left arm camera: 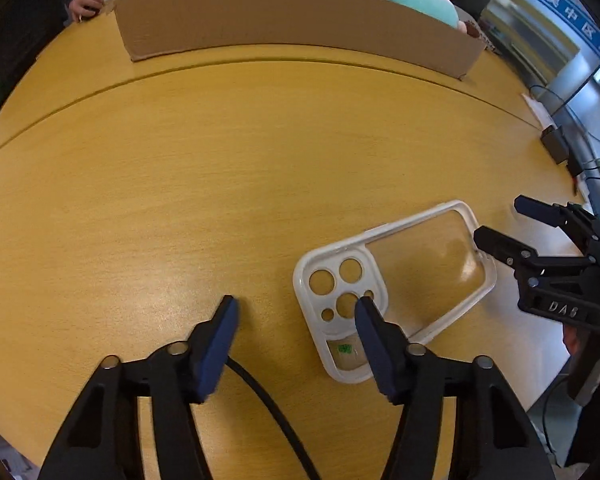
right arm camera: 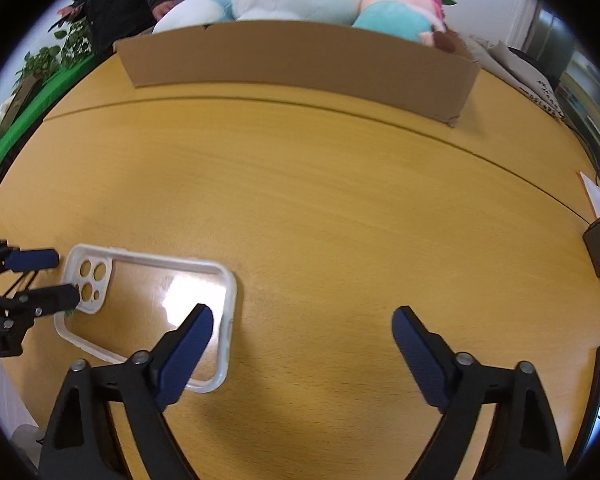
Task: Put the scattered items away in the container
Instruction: 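Move both grippers down to the clear phone case on the table, then close both grippers on the white rim of the phone case, then lift the phone case with both grippers and carry it over the box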
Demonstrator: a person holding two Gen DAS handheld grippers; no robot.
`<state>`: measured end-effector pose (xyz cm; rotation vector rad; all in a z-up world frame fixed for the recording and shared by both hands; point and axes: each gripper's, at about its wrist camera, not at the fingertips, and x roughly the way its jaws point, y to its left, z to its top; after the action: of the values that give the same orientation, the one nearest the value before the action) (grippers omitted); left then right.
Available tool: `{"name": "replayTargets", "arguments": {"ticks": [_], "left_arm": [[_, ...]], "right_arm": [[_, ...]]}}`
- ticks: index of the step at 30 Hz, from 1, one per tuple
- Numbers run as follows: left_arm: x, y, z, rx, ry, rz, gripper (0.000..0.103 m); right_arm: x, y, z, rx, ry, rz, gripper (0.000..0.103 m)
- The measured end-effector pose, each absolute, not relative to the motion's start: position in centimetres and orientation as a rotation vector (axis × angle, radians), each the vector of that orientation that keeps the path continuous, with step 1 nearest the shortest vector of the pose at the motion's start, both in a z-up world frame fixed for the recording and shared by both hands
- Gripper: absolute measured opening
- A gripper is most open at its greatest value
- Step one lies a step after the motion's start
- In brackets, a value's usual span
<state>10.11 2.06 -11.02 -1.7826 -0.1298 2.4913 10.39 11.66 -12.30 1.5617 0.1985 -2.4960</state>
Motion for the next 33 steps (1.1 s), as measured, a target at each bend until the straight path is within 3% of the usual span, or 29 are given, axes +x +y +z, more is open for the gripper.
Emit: {"name": "replayTargets", "arguments": {"ticks": [2,5,8,9,10,23,33], "left_arm": [[9.9,2.4,-11.0,-1.782,-0.145,2.485,0.016],[9.7,2.7,-10.9,-1.785,-0.141,2.489,0.015],[9.6,2.8,-10.8,-1.787,-0.153,2.482,0.011],[9.5,2.8,-10.7,-1.787,-0.159,2.479,0.01],[9.4,2.8,-10.6,-1.787,-0.163,2.476,0.01],[6.4,2.5,-8.6,-1.719,-0.138,2.484,0.008],[-1.5,0.9,-1.4,-1.5,-0.074,2.582,0.008]], "right_arm": [[10.4,11.6,-12.4,1.547,0.174,-2.502,0.077],[10.4,11.4,-12.3,1.542,0.171,-2.497,0.072],[10.7,10.6,-11.8,1.544,0.184,-2.458,0.039],[10.7,10.3,-11.7,1.547,0.183,-2.443,0.015],[10.7,10.0,-11.6,1.555,0.194,-2.436,0.006],[8.2,10.0,-9.3,1.728,0.156,-2.434,0.005],[1.0,10.0,-1.0,1.524,0.182,-2.607,0.005]]}}
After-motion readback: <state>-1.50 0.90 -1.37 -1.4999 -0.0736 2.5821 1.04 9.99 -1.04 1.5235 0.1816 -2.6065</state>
